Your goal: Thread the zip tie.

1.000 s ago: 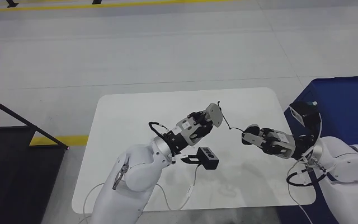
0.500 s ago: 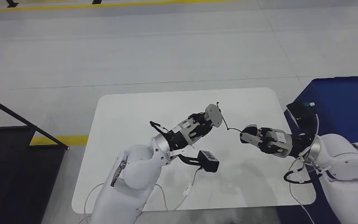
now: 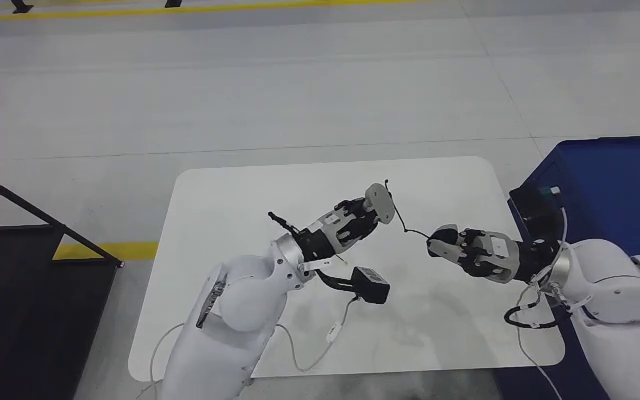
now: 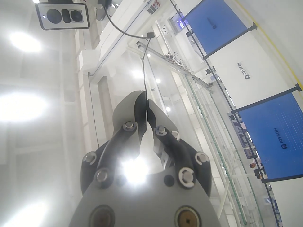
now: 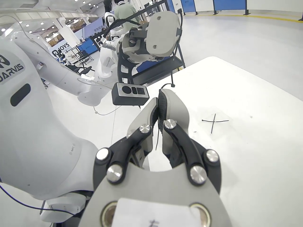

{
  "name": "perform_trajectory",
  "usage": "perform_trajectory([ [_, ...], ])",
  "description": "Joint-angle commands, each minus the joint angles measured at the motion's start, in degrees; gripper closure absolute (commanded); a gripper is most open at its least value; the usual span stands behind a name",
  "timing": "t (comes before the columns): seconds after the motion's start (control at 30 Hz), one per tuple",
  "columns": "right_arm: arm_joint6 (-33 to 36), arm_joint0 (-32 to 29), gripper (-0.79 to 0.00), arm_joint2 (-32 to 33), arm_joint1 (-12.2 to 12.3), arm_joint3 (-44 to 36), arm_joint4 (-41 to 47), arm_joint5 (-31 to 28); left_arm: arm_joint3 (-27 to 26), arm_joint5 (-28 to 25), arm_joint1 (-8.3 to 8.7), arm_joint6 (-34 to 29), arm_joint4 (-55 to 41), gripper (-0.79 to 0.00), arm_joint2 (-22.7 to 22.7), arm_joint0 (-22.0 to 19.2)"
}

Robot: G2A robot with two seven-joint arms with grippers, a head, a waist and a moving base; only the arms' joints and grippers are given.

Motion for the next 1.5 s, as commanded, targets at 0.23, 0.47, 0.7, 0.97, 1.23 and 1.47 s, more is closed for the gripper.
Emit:
perform_trajectory([
  [0.23, -1.6, 0.0, 0.000, 0.2, -0.1, -1.1, -2.4, -0.2, 0.2, -0.7, -0.05, -0.3, -1.1, 0.000, 0.1, 0.8],
  [0.47, -7.5, -1.4, 0.000, 0.5, -0.4, -2.5, -11.4, -4.3, -0.1, -4.1, -0.32, -0.9, -5.9, 0.000, -0.5, 1.4],
  [0.7, -11.9, -2.2, 0.000, 0.6, -0.5, -3.1, -17.0, -6.4, -0.6, -8.5, -0.49, -0.1, -10.1, 0.000, -1.4, 1.6],
  [0.97, -15.6, -2.8, 0.000, 1.1, -0.6, -3.8, -21.5, -8.1, -0.7, -12.2, -0.57, 0.5, -11.2, 0.000, -1.3, 2.4],
  [1.23, -19.0, -3.5, 0.000, 1.3, -0.6, -4.7, -24.5, -8.5, -0.5, -13.5, -0.82, -1.3, -12.3, 0.000, -1.2, 2.7],
  [1.47, -22.1, -3.9, 0.000, 1.2, -0.7, -4.8, -28.5, -7.6, -1.6, -12.8, -0.79, -1.5, -12.5, 0.000, -1.7, 3.7],
])
